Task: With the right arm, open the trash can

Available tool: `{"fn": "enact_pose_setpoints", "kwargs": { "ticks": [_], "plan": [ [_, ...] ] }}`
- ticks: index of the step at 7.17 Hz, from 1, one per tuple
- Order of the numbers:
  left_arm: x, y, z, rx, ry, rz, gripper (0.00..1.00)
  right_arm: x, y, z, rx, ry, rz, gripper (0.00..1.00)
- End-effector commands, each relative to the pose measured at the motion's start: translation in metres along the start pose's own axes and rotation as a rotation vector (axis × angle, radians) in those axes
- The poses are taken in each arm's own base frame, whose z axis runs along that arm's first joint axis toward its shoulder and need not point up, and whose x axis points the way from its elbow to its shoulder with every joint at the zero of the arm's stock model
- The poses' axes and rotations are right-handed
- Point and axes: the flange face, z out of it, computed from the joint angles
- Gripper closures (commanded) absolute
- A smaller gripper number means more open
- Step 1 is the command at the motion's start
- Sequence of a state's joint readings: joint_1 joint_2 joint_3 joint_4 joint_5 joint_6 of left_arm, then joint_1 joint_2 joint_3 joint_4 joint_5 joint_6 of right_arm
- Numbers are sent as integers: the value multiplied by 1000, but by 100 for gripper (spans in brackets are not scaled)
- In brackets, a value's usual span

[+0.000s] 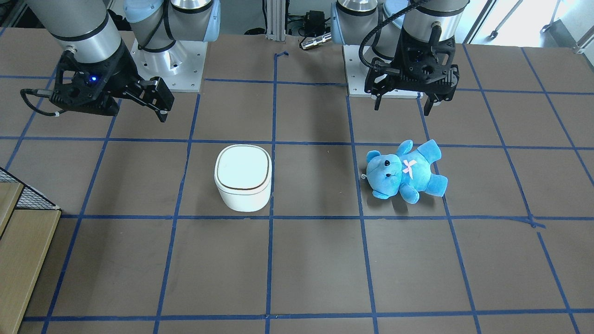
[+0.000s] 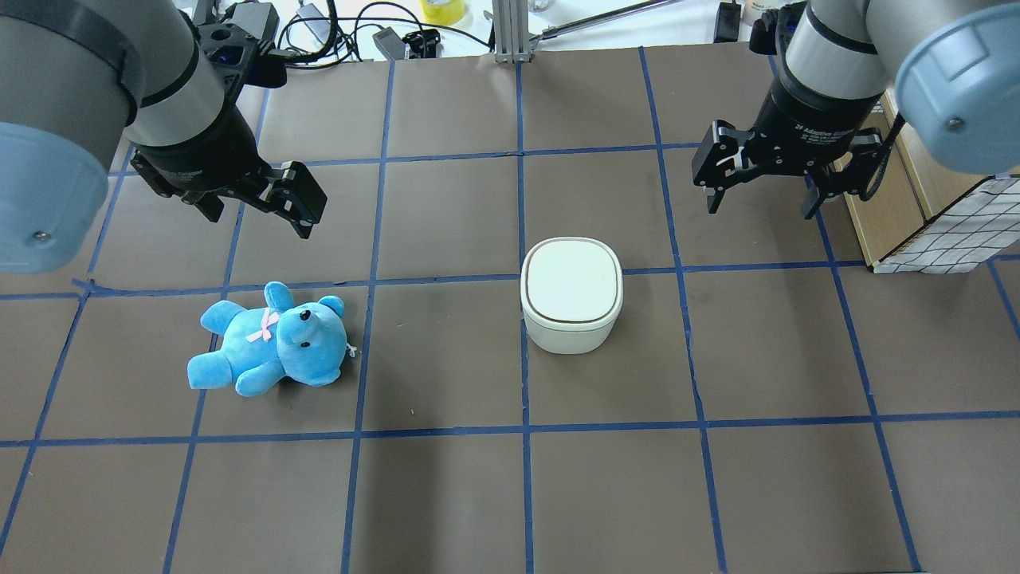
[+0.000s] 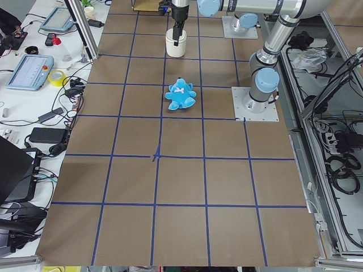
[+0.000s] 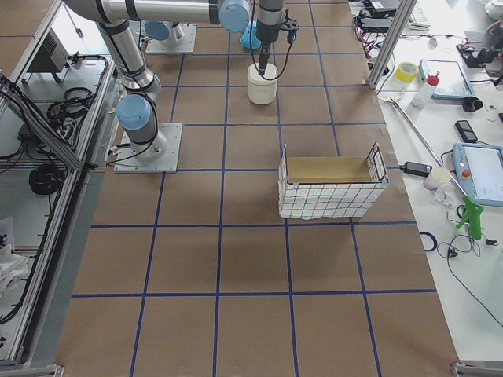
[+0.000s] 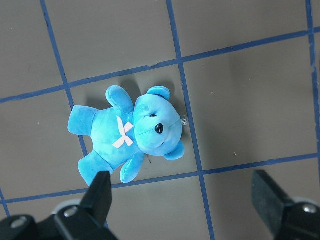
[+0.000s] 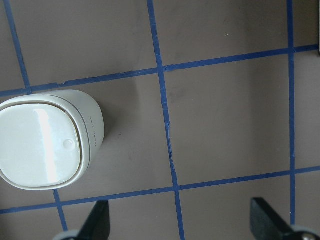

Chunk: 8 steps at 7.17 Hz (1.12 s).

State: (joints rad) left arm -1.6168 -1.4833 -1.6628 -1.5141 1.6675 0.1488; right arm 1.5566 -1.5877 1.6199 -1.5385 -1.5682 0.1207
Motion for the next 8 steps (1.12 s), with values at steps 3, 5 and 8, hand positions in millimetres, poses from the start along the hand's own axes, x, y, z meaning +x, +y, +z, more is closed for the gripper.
{"fn": "enact_pose_setpoints", "kwargs": {
  "ticks": [3, 5, 8],
  "plan": [
    [0, 0, 0, 0, 0, 0, 0, -3, 0, 1, 3, -2, -4, 0],
    [0, 0, 0, 0, 0, 0, 0, -3, -3, 1, 16, -7, -5, 1],
    [0, 0, 0, 0, 0, 0, 0, -5, -6, 0, 34, -12, -5, 21]
  ]
}}
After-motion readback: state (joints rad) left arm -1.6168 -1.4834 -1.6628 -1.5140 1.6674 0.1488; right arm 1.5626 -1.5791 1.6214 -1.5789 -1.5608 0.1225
